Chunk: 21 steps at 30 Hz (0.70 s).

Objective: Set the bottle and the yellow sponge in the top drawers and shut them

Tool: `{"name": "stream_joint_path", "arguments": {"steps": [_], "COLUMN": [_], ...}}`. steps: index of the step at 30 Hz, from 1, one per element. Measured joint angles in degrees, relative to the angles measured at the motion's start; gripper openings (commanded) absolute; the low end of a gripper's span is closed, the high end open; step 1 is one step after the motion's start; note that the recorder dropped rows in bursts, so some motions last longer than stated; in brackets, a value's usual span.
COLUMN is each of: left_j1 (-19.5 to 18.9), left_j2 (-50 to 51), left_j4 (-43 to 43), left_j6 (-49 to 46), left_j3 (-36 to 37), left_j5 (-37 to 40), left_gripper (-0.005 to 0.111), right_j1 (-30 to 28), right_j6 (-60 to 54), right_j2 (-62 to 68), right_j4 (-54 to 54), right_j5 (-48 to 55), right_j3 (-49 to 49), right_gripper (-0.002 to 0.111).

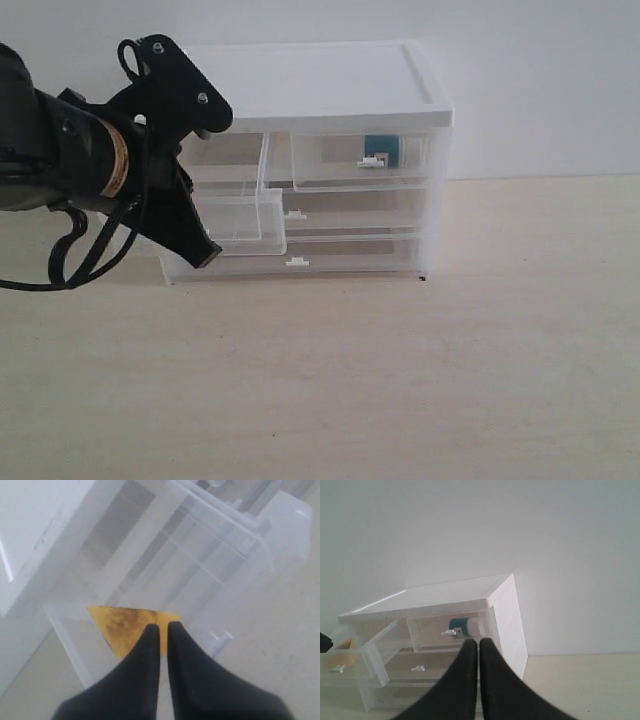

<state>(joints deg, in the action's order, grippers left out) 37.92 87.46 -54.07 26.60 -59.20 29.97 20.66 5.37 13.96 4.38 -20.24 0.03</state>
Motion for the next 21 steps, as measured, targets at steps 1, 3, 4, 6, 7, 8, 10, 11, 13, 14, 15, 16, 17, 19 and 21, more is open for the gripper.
{"name": "stream_joint_path", "arguments": {"steps": [1, 3, 4, 6, 7, 8, 10, 11, 13, 14, 15, 16, 17, 19, 21], "left_j1": [0.0, 0.0, 0.0, 0.0, 0.0, 0.0, 0.0, 0.0, 0.0, 0.0, 0.0, 0.0, 0.0, 0.0, 0.0], "left_j2": [0.3, 1.2, 1.6, 2.4, 2.7, 2.9, 2.9, 2.7, 1.5, 0.6, -0.8, -2.3, -3.5, -6.4, -8.3], "left_j4": [-1.9, -6.0, -7.4, -10.7, -12.1, -13.1, -13.9, -13.9, -12.5, -11.4, -9.6, -7.2, -4.2, 3.7, 11.8], "left_j6": [1.4, 4.7, 6.2, 8.5, 9.5, 10.4, 11.3, 11.5, 11.8, 11.8, 11.6, 10.3, 8.1, 1.4, -5.6], "left_j3": [-0.1, -0.1, -0.1, -0.1, -0.1, -0.1, -0.1, -0.2, -0.7, -0.9, -1.0, -1.1, -1.2, -1.3, -1.3], "left_j5": [-0.4, -0.5, -0.5, -0.5, -0.7, -0.7, -0.5, -0.4, -0.4, -0.4, -0.5, -0.7, -0.9, -1.3, -1.0], "left_gripper": [0.004, 0.004, 0.004, 0.004, 0.004, 0.004, 0.004, 0.004, 0.004, 0.004, 0.004, 0.004, 0.004, 0.004, 0.004], "right_j1": [0.0, 0.0, 0.0, 0.0, 0.0, 0.0, 0.0, 0.0, 0.0, 0.0, 0.0, 0.0, 0.0, 0.0, 0.0], "right_j6": [0.0, 0.0, 0.0, 0.0, 0.0, 0.0, 0.0, 0.0, 0.0, 0.0, 0.0, 0.0, 0.0, 0.0, 0.0], "right_j2": [0.0, 0.0, 0.0, 0.0, 0.0, 0.0, 0.0, 0.0, 0.0, 0.0, 0.0, 0.0, 0.0, 0.0, 0.0], "right_j4": [0.0, 0.0, 0.0, 0.0, 0.0, 0.0, 0.0, 0.0, 0.0, 0.0, 0.1, 0.1, 0.1, 0.1, 0.1], "right_j5": [0.0, 0.0, 0.0, 0.0, 0.0, 0.0, 0.0, 0.0, 0.0, 0.0, 0.0, 0.0, -0.1, -0.2, -0.2], "right_j3": [0.0, 0.0, 0.0, 0.0, 0.0, 0.0, 0.0, 0.0, 0.0, 0.0, 0.0, 0.0, 0.0, 0.0, 0.0], "right_gripper": [0.0, 0.0, 0.0, 0.0, 0.0, 0.0, 0.0, 0.0, 0.0, 0.0, 0.0, 0.0, 0.0, 0.0, 0.0]}}
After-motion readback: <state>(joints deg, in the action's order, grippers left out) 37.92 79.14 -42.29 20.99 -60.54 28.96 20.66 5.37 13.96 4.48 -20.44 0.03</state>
